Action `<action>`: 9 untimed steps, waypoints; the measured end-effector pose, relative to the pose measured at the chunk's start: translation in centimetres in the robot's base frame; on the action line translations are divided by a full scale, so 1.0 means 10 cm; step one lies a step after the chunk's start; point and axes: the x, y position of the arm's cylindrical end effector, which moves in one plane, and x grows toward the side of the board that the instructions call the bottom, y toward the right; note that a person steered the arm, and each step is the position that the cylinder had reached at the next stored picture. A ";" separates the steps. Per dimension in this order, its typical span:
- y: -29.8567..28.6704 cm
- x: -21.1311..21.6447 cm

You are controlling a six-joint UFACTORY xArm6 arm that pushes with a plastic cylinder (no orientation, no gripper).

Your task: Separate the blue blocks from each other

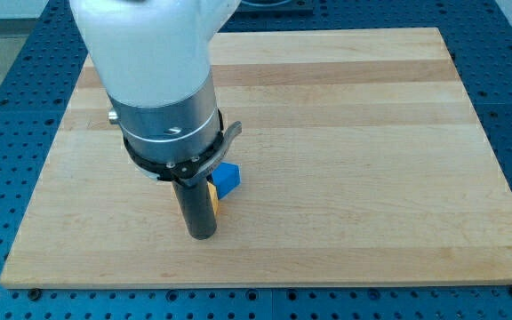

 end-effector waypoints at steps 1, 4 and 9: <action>-0.01 0.00; -1.70 -0.75; -0.17 -0.55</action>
